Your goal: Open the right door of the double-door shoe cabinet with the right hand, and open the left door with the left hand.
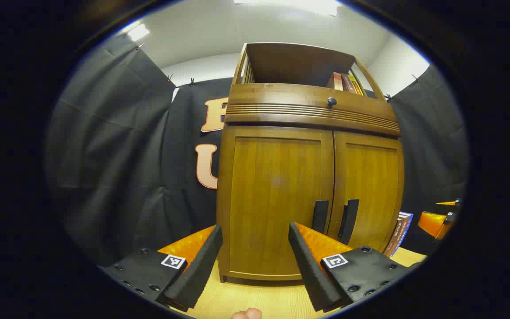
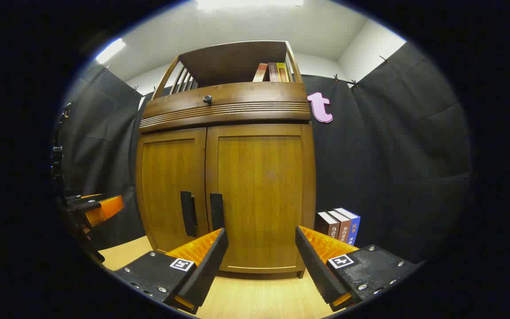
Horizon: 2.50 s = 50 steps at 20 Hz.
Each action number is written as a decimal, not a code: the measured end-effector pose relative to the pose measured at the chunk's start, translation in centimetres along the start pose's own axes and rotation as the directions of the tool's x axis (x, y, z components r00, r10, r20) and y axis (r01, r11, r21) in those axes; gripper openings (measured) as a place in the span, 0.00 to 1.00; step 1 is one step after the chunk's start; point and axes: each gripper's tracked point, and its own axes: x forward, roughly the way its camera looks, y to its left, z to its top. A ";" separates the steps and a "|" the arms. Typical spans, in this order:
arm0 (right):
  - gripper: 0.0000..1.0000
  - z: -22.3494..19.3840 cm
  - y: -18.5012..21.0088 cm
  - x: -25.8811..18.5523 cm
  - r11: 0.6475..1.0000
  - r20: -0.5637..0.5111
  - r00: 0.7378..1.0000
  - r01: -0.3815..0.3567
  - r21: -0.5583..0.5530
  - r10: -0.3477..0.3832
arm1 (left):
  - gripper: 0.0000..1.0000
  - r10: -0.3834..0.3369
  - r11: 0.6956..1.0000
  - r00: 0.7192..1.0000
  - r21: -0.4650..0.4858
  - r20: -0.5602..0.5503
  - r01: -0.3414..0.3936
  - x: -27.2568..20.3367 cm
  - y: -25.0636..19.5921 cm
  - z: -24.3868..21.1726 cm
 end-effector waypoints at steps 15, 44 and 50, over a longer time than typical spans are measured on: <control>0.94 0.0 -0.5 0.1 0.999 0.012 1.000 0.026 0.024 -0.027 | 0.94 -0.010 1.000 1.000 0.019 0.001 0.010 0.8 -0.3 0.6; 0.94 2.5 7.7 11.3 0.986 0.045 0.986 -0.161 0.053 0.158 | 0.94 0.020 0.999 1.000 0.024 0.012 -0.020 -0.7 1.5 1.2; 0.94 -0.3 9.5 16.3 0.990 -0.016 0.990 -0.140 0.028 0.141 | 0.96 0.049 0.999 0.999 0.022 0.016 -0.049 -2.1 2.9 1.6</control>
